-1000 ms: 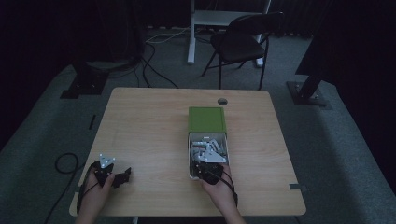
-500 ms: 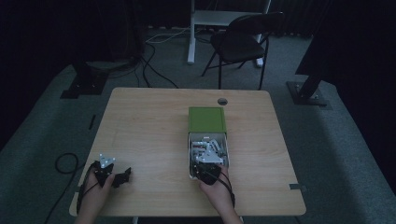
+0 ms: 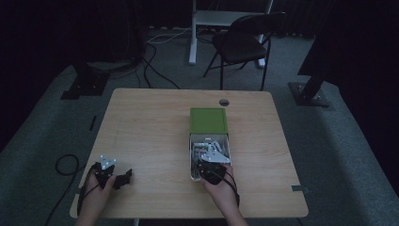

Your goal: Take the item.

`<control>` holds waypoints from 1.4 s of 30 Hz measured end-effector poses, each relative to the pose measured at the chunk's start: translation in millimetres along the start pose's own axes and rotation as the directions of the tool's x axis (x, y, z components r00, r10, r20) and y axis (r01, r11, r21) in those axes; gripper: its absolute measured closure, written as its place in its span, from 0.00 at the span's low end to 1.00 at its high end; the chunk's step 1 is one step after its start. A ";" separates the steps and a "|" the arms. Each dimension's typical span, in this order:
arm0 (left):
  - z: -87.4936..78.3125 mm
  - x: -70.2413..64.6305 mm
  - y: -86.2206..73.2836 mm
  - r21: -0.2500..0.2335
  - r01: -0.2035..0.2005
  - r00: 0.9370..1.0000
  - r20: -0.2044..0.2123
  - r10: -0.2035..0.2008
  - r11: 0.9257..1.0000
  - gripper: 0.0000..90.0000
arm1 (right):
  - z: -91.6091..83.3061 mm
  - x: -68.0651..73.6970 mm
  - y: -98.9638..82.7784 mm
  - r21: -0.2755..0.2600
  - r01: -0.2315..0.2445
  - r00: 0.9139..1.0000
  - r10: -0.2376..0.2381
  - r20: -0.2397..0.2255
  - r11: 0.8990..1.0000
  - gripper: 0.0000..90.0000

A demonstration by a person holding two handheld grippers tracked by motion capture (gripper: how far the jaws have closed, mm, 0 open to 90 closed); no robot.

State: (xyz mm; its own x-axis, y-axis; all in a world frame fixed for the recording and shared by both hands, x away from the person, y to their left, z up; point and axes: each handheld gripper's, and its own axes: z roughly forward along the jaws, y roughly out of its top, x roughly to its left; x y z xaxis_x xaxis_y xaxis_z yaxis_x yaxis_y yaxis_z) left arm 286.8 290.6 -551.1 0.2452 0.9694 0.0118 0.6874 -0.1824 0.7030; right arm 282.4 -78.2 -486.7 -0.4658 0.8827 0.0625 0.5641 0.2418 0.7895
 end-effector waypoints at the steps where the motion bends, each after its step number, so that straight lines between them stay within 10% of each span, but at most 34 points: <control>1: 0.0 0.0 0.0 0.000 0.000 1.000 0.000 0.000 1.000 0.11 | -1.9 -0.6 1.8 -0.006 -0.004 1.000 0.004 -0.003 1.000 0.99; 26: -0.1 0.0 0.0 0.001 -0.001 1.000 0.000 0.001 1.000 0.11 | -47.9 -35.3 38.4 -0.159 -0.108 0.994 0.107 -0.019 0.981 0.99; 42: 0.0 0.0 0.0 0.000 0.000 1.000 0.000 0.000 1.000 0.11 | -78.3 -82.5 42.6 -0.221 -0.158 0.984 0.171 0.042 0.963 0.98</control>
State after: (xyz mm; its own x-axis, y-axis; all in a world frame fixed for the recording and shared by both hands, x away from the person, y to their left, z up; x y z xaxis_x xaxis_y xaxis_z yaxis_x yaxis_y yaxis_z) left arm 286.8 290.6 -551.1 0.2453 0.9694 0.0119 0.6874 -0.1826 0.7029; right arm 291.5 -172.3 -410.4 -0.3333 0.9272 0.1706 0.4659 0.0047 0.8848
